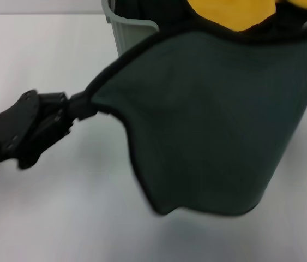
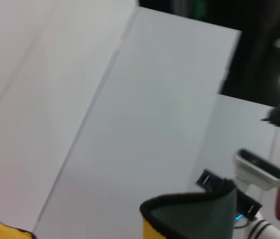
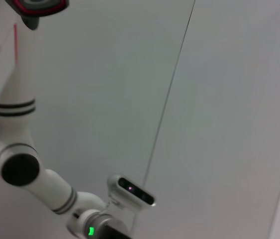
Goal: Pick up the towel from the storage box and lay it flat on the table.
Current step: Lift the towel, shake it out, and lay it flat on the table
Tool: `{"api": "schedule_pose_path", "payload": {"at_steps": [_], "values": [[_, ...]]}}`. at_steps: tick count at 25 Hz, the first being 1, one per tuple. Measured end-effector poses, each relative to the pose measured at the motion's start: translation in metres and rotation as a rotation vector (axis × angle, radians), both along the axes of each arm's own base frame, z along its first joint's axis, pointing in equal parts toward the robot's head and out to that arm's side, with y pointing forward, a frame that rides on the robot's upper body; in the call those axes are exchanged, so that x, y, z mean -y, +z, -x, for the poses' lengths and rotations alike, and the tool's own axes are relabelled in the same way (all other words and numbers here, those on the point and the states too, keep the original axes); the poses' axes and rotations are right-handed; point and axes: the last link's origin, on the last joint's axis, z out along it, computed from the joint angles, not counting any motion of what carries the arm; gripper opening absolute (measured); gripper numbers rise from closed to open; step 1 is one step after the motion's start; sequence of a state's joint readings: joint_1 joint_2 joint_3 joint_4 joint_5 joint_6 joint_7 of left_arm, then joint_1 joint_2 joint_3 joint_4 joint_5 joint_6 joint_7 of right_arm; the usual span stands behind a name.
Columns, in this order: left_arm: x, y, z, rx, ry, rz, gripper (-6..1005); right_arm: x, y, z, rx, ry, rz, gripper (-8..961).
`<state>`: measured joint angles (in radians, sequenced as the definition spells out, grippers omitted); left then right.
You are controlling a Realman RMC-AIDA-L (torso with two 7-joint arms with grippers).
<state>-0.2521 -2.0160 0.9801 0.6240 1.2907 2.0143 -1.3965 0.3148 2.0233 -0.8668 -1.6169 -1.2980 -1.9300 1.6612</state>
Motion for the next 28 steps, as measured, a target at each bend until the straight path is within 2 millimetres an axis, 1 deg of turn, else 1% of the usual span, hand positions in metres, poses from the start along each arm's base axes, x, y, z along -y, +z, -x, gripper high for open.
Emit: {"api": "schedule_pose_path", "payload": {"at_steps": [1,3,6,7,8,9,10,12,15,17,18,21,23,24,25,28], "values": [[0.003,0.001,0.000,0.001,-0.005,0.003,32,0.004,-0.002,-0.003,-0.001,-0.011,0.022,6],[0.011,0.004,0.001,0.001,-0.018,0.006,32,0.017,-0.004,-0.011,-0.020,-0.004,0.100,6],[0.027,0.005,-0.002,-0.015,-0.052,0.059,32,0.032,-0.004,-0.023,-0.072,0.023,0.218,6],[0.027,0.005,-0.002,-0.015,-0.052,0.059,32,0.035,-0.004,-0.028,-0.095,0.008,0.247,6],[0.034,0.004,-0.004,-0.017,-0.065,0.079,32,0.036,-0.005,-0.033,-0.114,-0.004,0.264,6],[0.047,0.004,-0.003,-0.013,-0.072,0.090,32,0.038,-0.008,-0.042,-0.141,-0.033,0.282,6],[0.048,0.004,-0.003,-0.011,-0.071,0.088,31,0.039,-0.011,-0.049,-0.164,-0.052,0.289,6],[0.059,0.006,0.002,-0.003,-0.048,0.063,30,0.041,-0.016,-0.060,-0.209,-0.076,0.296,6],[0.067,0.004,0.012,0.018,0.005,0.029,27,0.040,-0.027,-0.081,-0.302,-0.147,0.317,6],[0.066,-0.002,0.020,0.033,0.049,0.003,27,0.035,-0.034,-0.094,-0.339,-0.190,0.308,6],[0.064,-0.006,0.023,0.037,0.067,-0.006,27,0.029,-0.041,-0.101,-0.358,-0.215,0.305,6],[0.048,-0.026,0.033,0.018,0.112,0.013,27,0.015,-0.062,-0.114,-0.377,-0.263,0.316,6],[0.035,-0.041,0.033,-0.012,0.120,0.038,27,0.007,-0.076,-0.118,-0.369,-0.283,0.309,6],[0.028,-0.052,0.031,-0.044,0.127,0.049,27,0.004,-0.083,-0.120,-0.357,-0.297,0.302,6],[0.025,-0.056,0.031,-0.056,0.131,0.052,27,0.000,-0.091,-0.122,-0.338,-0.309,0.284,6],[0.016,-0.069,0.029,-0.100,0.149,0.031,27,-0.004,-0.104,-0.125,-0.298,-0.318,0.236,6]]}}
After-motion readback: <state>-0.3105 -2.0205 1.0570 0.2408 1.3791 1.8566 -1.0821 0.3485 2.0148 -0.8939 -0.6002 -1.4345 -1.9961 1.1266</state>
